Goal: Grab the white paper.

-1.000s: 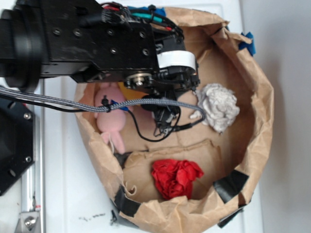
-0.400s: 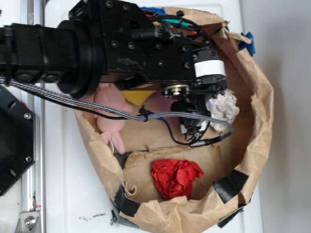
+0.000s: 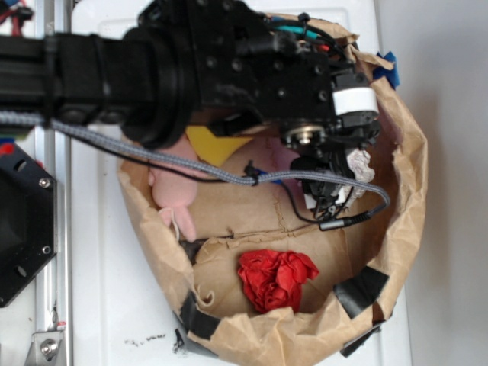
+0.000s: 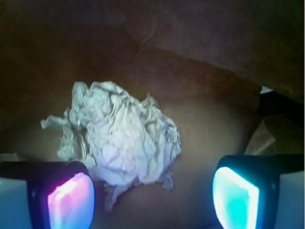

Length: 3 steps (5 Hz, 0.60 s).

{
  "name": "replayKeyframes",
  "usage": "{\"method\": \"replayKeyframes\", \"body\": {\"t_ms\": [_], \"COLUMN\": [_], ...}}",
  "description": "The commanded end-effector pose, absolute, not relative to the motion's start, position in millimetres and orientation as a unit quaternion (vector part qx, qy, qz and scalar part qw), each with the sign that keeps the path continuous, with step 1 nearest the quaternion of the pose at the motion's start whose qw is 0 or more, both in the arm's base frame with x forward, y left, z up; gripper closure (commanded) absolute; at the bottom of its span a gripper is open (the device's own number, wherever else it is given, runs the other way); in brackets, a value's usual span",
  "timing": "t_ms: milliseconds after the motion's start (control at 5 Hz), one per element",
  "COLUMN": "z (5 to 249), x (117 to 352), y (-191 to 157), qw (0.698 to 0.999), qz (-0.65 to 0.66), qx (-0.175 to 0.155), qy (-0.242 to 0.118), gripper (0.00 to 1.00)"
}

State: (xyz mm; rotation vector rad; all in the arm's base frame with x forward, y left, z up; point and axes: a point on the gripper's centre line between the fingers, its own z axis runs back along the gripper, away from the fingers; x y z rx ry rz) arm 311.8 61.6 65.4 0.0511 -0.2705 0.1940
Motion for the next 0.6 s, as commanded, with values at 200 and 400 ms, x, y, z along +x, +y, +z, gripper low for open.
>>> {"method": "replayKeyframes", "body": {"t_ms": [200,400], "z": [86.9,86.1], "x": [324.1,328.1], "y": [47.7,44.6], "qw": [0.981,0.979], "qz": [0.062,0.056], "qx": [0.0,-0.004], "qy": [-0.184,-0.194], "gripper": [0.0,0.0]}}
